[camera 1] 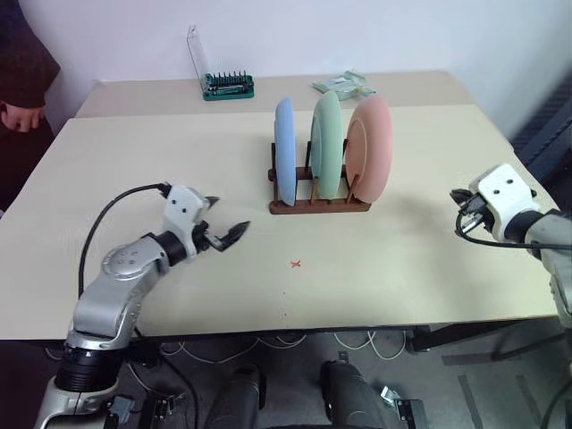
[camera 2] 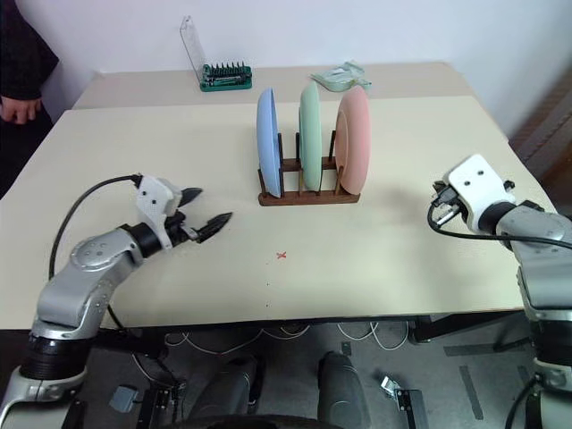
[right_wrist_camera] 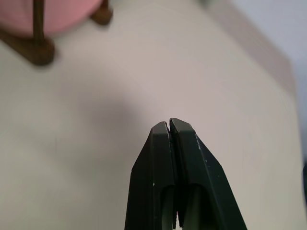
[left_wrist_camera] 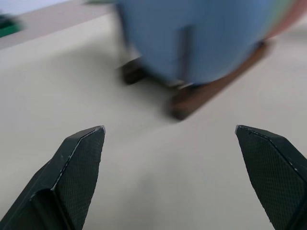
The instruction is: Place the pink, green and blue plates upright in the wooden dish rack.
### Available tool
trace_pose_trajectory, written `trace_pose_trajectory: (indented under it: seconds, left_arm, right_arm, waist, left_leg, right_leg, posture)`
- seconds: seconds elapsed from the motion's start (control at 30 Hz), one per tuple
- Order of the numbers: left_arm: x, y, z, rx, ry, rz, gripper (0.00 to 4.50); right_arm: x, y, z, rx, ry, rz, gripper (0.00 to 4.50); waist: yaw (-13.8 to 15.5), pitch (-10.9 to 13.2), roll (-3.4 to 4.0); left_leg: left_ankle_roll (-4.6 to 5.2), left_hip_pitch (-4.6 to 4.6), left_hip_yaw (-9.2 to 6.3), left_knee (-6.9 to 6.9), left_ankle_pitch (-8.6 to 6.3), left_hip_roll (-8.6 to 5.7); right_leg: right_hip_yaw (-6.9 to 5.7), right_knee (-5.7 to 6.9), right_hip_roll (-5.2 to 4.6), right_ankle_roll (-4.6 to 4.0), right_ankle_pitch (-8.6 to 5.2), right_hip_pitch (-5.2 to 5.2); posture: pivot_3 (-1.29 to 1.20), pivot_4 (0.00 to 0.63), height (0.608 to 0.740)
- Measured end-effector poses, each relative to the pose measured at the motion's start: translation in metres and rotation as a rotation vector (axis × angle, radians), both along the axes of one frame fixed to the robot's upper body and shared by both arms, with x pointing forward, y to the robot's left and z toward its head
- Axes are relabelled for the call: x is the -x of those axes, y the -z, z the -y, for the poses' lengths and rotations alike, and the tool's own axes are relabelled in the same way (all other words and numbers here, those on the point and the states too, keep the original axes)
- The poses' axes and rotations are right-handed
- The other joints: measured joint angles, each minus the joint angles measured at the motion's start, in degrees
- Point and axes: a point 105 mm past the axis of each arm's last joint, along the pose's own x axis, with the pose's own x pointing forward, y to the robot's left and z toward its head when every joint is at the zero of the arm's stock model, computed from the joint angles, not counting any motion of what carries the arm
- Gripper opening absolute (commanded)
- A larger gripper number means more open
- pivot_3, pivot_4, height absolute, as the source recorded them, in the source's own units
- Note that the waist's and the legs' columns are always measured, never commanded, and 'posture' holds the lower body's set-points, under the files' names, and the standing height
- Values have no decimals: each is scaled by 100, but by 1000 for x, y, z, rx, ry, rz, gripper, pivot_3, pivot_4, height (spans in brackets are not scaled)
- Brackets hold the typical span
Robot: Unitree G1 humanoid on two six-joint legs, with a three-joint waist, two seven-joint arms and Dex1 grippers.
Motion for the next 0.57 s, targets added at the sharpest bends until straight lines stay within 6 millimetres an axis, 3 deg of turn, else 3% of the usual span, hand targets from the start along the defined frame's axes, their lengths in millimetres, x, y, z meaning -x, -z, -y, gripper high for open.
trace_pose_trajectory:
  seconds: [0.2, 0.43, 0.57]
  left_arm:
    - [-11, 1, -28, -43, -122, 33, 4500]
    - [-6, 12, -31, -42, -117, 18, 4500]
    - [-1, 20, -31, -35, -122, -2, 4500]
  right_arm:
    - [0, -4, 8, -56, 0, 50, 21]
    - [3, 22, -4, -257, -32, 59, 21]
    - [9, 23, -6, -363, -76, 44, 21]
  waist:
    - [25, 0, -1]
    - [9, 0, 0]
    - [21, -1, 0]
  left_leg:
    - [0, 0, -1, 1, 0, -1]
    - [0, 2, -2, 0, 0, 0]
    - [0, 3, -2, 1, 0, 0]
  right_leg:
    - [0, -3, 0, 0, 0, 4]
    - [1, -1, 0, 0, 0, 4]
    - [1, -1, 0, 0, 0, 6]
  posture:
    - [0, 150, 740]
    - [0, 150, 740]
    - [0, 150, 740]
